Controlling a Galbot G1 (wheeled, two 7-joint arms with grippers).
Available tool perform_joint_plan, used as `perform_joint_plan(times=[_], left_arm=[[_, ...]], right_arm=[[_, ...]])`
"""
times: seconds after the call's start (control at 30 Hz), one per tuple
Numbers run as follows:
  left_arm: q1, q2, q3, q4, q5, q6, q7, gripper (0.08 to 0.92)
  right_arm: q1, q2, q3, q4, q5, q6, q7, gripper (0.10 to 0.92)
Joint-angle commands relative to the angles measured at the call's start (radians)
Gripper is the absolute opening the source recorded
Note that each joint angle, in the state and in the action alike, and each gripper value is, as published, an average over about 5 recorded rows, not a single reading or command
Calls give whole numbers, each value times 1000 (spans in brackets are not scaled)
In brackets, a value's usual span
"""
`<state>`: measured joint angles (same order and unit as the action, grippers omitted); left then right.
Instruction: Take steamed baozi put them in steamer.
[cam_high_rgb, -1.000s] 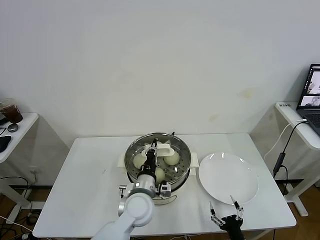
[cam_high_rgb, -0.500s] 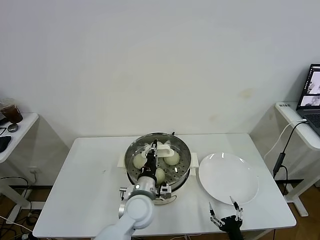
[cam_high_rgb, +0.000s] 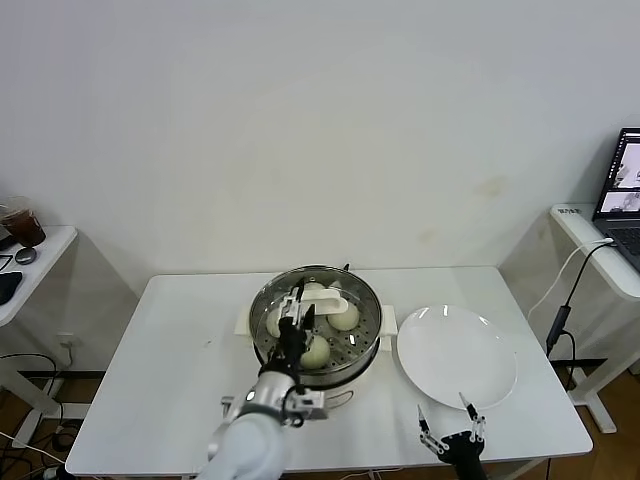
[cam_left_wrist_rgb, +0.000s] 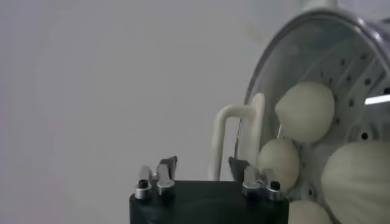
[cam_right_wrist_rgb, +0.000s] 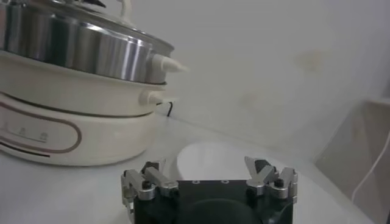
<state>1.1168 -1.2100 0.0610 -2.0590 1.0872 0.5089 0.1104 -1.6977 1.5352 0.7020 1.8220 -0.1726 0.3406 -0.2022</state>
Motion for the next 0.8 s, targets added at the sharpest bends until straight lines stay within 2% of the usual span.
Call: perform_joint_plan(times=[0.03,0.13,0.23,0.37,0.5,0.67,0.8], left_arm=[[516,52,-368,-265,-881,-481,-248,761],[664,29,-513,-259,-1063,-633,-280,810],[789,13,-591,-256,-1208,-659,-317,821],[901,-11,-620,-239,-1321,-645,-381,823],[948,-67,-587,-163,-1317,-678,-395,823],[945,-119,-556,-40,-1293,-820,-336,823],[940,-129,-562,-10,-1296,-875,-294,823]], right_arm=[[-2,-2,2,11,21,0,9,823],[-6,-8,-6,27,79,-12,28,823],[-33,-41,-30,58,156,-54,31,823],[-101,-124,-82,99,229,-104,24,823],[-156,-177,-130,137,259,-136,40,823],[-181,-183,-169,161,244,-160,70,823],[-186,-177,-183,159,229,-155,78,823]])
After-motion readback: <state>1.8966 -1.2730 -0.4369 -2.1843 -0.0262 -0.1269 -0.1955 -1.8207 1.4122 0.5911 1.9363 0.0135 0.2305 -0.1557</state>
